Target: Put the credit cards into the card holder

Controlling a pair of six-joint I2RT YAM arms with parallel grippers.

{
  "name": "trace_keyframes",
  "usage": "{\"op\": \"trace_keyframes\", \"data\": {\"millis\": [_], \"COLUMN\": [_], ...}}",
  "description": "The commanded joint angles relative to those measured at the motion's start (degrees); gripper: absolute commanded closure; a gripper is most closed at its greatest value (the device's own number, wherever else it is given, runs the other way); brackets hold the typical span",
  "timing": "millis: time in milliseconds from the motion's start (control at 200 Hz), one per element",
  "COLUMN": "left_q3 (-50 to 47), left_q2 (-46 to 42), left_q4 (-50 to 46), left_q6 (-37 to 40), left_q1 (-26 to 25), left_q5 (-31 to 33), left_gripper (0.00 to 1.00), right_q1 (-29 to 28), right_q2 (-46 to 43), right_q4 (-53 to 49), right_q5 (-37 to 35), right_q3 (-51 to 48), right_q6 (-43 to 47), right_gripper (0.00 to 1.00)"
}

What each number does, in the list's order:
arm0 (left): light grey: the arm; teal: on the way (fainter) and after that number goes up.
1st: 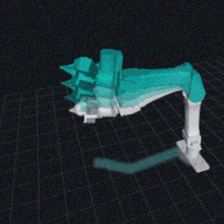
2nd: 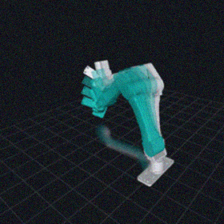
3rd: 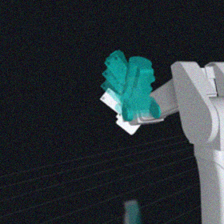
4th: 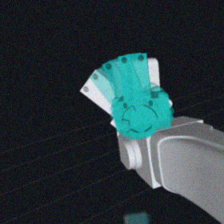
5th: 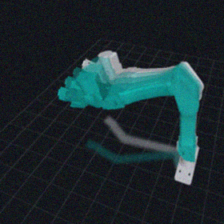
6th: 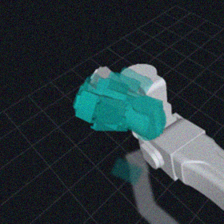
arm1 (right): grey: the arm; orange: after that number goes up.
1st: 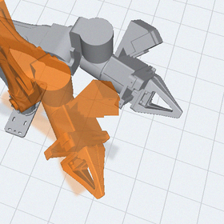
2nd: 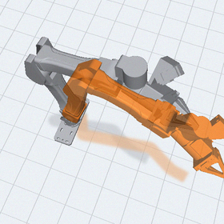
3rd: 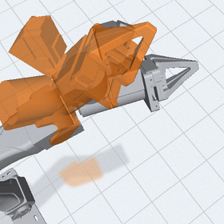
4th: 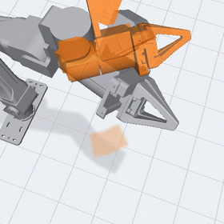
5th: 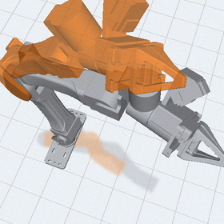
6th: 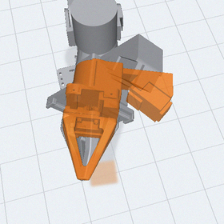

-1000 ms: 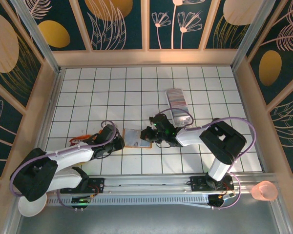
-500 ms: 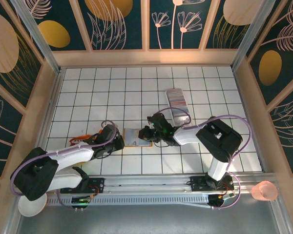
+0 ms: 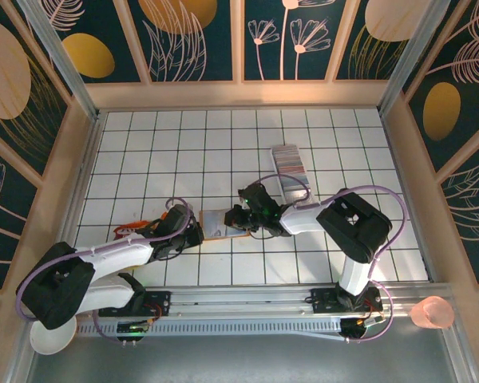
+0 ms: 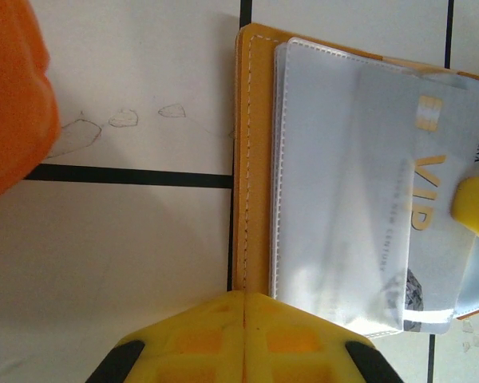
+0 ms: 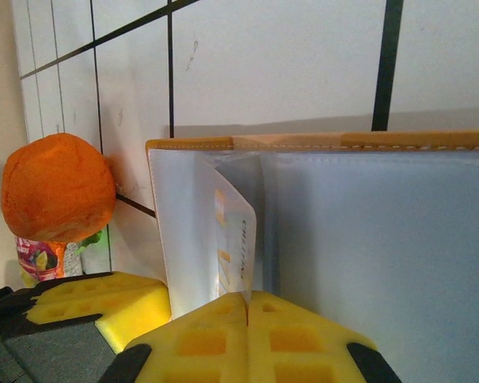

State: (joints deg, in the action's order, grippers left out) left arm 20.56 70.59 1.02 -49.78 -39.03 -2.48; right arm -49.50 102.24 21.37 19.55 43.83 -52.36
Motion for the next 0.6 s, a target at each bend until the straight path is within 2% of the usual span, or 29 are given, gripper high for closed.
{"op": "trace_keyframes", "data": {"millis": [0,175,596], "left_q3": [-1.04,-1.13,-0.47], "left_q2": [-0.27,0.15,1.22], "left_q4": [-1.45,-1.30,-1.19], "left_q6": [-0.21,0.29,1.66], "left_q1": [-0.79,-0.82,-0.84], "left_q5": [-1.23,-1.19,-1.22], "left_gripper": [0.94,0.94,0.96], "right_q1": [-0.59,-0.32,-0.16], "right_q2": [0.55,-0.47,2.53], "right_q4": [-6.25,-11.24,-8.56], "right_q5": [0.58,0.05,4.27], "right_q3": [2.13,3.85,6.83], "right_q6": [3.55,6.97,7.19], "right_gripper": [1.00,1.00,1.00]}}
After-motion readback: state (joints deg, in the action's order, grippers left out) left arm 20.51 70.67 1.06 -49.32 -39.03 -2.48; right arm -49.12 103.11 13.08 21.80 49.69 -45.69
